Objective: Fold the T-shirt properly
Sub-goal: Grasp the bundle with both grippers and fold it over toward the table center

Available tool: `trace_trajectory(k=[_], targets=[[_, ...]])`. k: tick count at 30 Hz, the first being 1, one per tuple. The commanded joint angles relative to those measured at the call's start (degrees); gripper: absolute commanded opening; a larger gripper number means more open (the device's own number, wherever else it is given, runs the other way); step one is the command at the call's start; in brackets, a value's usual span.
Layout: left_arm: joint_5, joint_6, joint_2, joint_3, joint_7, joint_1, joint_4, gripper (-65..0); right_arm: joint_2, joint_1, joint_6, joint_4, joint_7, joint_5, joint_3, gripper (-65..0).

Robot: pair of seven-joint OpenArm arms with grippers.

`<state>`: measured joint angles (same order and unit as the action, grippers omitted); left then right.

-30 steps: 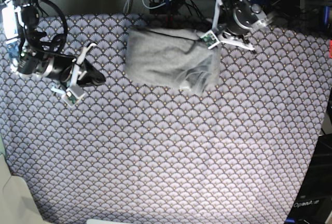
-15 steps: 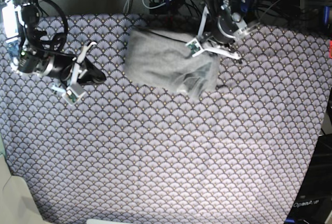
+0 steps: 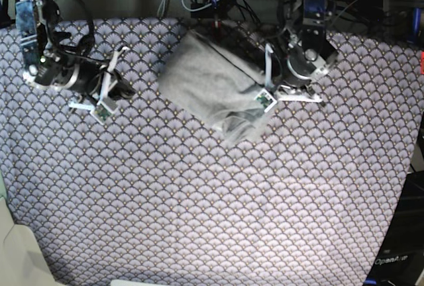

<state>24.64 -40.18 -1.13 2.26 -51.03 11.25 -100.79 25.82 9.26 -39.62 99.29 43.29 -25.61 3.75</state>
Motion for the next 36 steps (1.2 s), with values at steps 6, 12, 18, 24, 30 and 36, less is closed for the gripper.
trace_trajectory(k=[6,12,18,24,30,36], targets=[[-0.1,0.2,-0.1,0.0,0.4,-0.6,0.1,-65.0,-3.9,-0.9,-0.4,0.5,-1.7,4.7,-0.4,-65.0],[-0.1,0.2,-0.3,0.1,0.4,-0.4,1.8,-65.0,-8.5,-3.1,-0.4,-5.8,-1.9,8.0,0.0,-65.0],[-0.1,0.2,-0.4,0.2,0.4,-0.4,2.0,-65.0,-10.4,-5.1,-0.4,-8.3,-1.8,8.1,1.0,-65.0],[-0.1,0.2,0.1,0.2,0.5,-2.1,2.0,-65.0,-10.5,-3.1,-0.4,-6.3,-1.7,8.1,6.9,-65.0],[-0.2,0.2,2.1,0.2,0.5,-5.6,4.7,-65.0,-10.5,3.1,-0.4,1.5,-1.9,8.2,7.7,-65.0],[-0.2,0.2,5.0,0.2,0.5,-10.9,8.7,-65.0,-10.2,8.0,-0.4,5.0,-1.9,8.2,7.8,-65.0]])
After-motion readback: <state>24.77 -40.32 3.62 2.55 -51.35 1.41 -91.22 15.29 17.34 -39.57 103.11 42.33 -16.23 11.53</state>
